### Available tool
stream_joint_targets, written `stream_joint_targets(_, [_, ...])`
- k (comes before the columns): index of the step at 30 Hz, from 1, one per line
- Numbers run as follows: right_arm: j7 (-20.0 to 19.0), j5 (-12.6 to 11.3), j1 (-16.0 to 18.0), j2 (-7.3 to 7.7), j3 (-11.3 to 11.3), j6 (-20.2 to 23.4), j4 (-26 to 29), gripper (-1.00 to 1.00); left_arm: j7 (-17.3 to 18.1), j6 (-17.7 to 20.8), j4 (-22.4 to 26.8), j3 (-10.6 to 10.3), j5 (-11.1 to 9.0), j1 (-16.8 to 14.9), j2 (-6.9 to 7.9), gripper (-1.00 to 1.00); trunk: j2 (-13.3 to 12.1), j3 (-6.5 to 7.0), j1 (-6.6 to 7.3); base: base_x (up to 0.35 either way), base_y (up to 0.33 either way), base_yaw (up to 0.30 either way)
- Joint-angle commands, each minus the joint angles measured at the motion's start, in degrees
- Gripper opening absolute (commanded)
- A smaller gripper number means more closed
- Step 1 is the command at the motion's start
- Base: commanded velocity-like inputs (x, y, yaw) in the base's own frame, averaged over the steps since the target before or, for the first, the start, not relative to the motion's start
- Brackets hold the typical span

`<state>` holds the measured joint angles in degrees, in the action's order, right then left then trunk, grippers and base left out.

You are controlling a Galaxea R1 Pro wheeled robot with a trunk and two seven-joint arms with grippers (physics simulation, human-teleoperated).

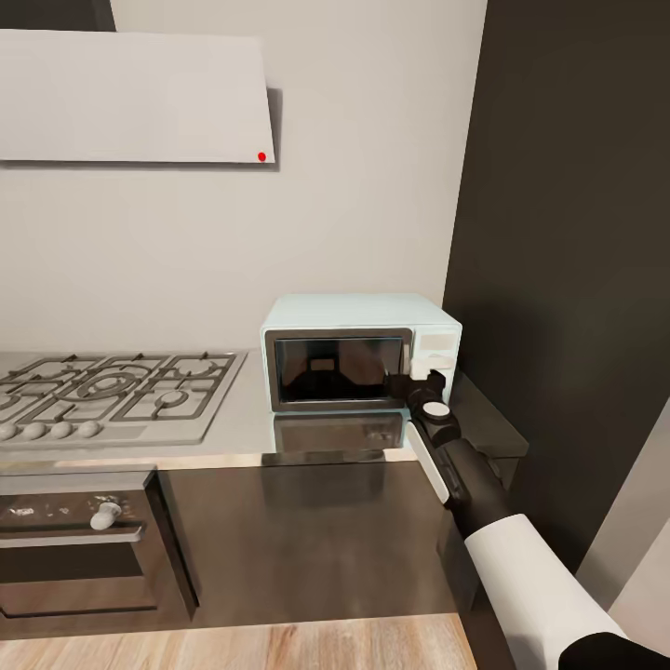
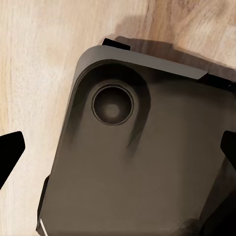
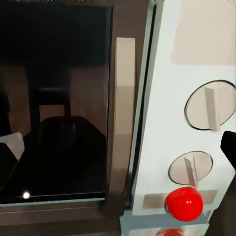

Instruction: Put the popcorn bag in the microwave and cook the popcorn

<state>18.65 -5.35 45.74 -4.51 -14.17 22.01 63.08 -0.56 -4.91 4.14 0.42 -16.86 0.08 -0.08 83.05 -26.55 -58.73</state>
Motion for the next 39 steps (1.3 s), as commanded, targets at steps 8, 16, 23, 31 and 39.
stream_joint_targets(8, [0.6, -0.7, 0.0, 0.03, -0.2, 0.2, 0.0, 1.0, -0.1, -0.1, 0.0, 0.0, -0.3, 0.0, -0.01, 1.0, 0.0, -0.05, 0.0, 0.116, 0.0, 0.0])
stream_joint_targets(16, [0.8, -0.6, 0.0, 0.03, -0.2, 0.7, -0.1, 1.0, 0.0, -0.1, 0.1, 0.0, -0.2, 0.0, -0.01, 1.0, 0.0, -0.05, 0.0, 0.074, 0.0, 0.0])
stream_joint_targets(23, [0.8, -0.5, 0.0, 0.03, -0.2, 0.7, -0.1, 1.0, 0.0, -0.1, 0.1, 0.0, -0.3, 0.0, -0.01, 1.0, 0.0, -0.05, 0.0, 0.102, 0.0, 0.0])
stream_joint_targets(31, [0.8, -0.4, 0.0, 0.05, -0.2, 0.8, -0.1, 1.0, 0.0, -0.1, 0.1, 0.0, -0.3, 0.0, -0.01, 1.0, 0.0, -0.05, 0.0, 0.023, 0.0, 0.0])
stream_joint_targets(39, [0.8, -0.3, 0.0, 0.12, -0.2, 1.0, -0.2, 1.0, 0.0, -0.1, 0.0, 0.0, -0.3, 0.0, -0.01, 1.0, 0.0, -0.05, 0.0, 0.0, 0.0, 0.0])
